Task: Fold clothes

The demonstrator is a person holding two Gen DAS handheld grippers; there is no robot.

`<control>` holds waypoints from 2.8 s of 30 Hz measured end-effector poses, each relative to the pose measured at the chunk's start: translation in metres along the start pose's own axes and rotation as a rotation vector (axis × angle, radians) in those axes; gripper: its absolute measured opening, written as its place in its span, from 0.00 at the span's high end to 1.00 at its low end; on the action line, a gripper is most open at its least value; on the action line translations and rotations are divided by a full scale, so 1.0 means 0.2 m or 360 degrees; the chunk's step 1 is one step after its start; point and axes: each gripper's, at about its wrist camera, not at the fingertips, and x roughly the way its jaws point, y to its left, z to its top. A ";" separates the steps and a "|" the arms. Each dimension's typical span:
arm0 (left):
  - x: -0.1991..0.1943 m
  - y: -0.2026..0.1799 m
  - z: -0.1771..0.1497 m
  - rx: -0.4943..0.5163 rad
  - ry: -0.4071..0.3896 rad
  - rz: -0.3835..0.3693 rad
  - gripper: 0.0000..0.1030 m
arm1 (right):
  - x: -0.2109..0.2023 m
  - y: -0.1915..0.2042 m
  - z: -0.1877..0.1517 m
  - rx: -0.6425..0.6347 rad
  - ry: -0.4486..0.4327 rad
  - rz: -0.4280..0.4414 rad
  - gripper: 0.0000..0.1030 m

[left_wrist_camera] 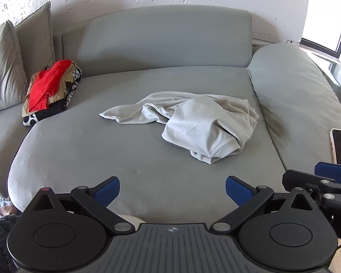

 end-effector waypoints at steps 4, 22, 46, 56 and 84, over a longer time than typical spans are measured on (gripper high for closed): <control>0.02 0.02 0.02 -0.0026 0.0065 -0.0018 0.03 | 0.02 0.01 0.01 -0.0011 0.0006 -0.0012 0.40; 0.05 0.02 0.00 -0.0025 0.0044 0.0030 0.03 | 0.04 0.02 0.03 -0.0049 0.0016 -0.0033 0.40; -0.02 -0.02 -0.02 0.0003 0.0016 0.0038 0.03 | -0.04 -0.01 0.00 -0.0020 -0.0012 -0.0029 0.40; -0.04 -0.03 -0.02 0.0001 0.0000 0.0036 0.03 | -0.06 -0.01 0.00 -0.0020 -0.0026 -0.0026 0.40; 0.13 0.10 -0.07 -0.0111 0.0111 0.0097 0.02 | 0.23 -0.04 0.04 -0.0086 -0.0027 -0.0001 0.30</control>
